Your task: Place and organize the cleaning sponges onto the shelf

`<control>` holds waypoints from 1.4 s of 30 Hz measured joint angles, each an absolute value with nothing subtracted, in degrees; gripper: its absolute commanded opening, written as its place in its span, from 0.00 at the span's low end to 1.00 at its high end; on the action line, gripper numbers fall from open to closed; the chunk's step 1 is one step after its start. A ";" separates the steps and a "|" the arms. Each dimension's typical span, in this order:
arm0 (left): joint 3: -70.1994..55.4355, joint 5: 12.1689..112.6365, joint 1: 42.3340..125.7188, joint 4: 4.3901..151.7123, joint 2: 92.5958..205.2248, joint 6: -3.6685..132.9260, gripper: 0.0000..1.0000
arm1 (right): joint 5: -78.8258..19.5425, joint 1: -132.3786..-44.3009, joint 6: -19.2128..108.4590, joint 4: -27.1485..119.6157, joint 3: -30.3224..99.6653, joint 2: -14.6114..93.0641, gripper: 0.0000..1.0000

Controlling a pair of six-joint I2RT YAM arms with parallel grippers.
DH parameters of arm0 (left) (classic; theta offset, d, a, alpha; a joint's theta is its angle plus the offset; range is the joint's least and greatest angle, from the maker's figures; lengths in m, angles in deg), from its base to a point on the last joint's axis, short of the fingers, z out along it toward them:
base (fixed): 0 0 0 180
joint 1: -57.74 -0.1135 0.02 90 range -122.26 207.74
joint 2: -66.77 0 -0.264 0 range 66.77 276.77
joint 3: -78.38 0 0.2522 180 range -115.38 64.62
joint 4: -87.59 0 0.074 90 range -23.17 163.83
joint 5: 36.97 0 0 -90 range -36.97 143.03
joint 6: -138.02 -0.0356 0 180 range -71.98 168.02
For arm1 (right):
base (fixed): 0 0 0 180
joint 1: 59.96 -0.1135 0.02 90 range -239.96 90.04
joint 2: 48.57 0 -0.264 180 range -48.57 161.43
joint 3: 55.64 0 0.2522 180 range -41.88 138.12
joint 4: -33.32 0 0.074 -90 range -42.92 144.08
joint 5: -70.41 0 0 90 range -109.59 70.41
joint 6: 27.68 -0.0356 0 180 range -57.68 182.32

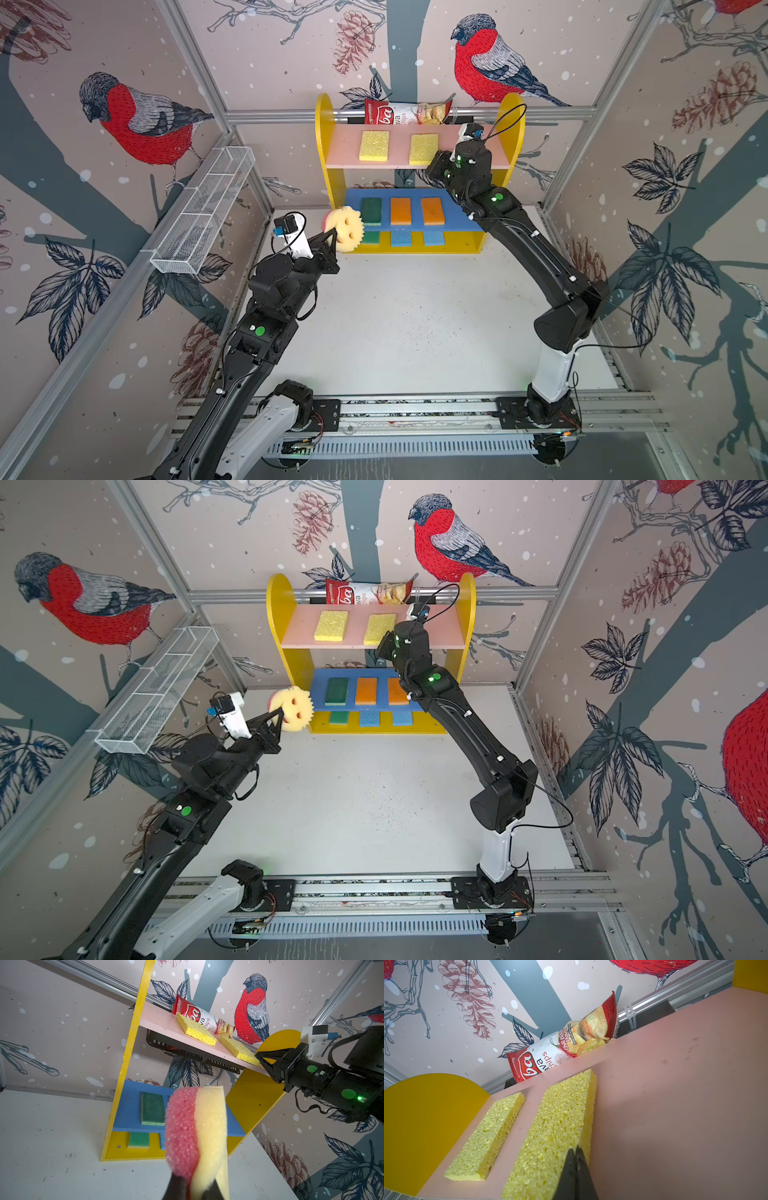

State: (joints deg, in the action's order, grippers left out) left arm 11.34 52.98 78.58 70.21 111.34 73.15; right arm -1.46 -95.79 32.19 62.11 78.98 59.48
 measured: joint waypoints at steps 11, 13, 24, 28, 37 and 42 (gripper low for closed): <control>11.34 53.00 78.49 70.21 111.34 73.12 0.00 | -1.92 -95.88 32.24 62.24 83.74 62.82 0.01; 11.34 53.02 78.49 70.21 111.34 73.12 0.00 | -1.92 -95.88 32.26 62.29 84.00 63.04 0.01; 11.30 53.02 78.38 70.21 111.50 73.12 0.00 | -3.38 -94.65 32.00 62.72 84.24 63.82 0.13; 11.30 53.02 78.38 70.21 111.54 73.12 0.00 | -3.64 -94.15 31.67 62.74 84.20 63.82 0.14; 11.30 53.04 78.34 70.21 111.78 73.15 0.00 | -5.02 -93.43 30.71 62.59 83.92 63.65 0.21; 11.28 53.06 78.34 70.21 111.98 73.17 0.00 | -5.15 -92.77 30.71 62.61 84.24 63.45 0.22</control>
State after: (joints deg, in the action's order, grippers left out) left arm 11.28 53.06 78.34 70.21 111.98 73.17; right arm -5.15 -92.77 30.71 62.61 84.24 63.45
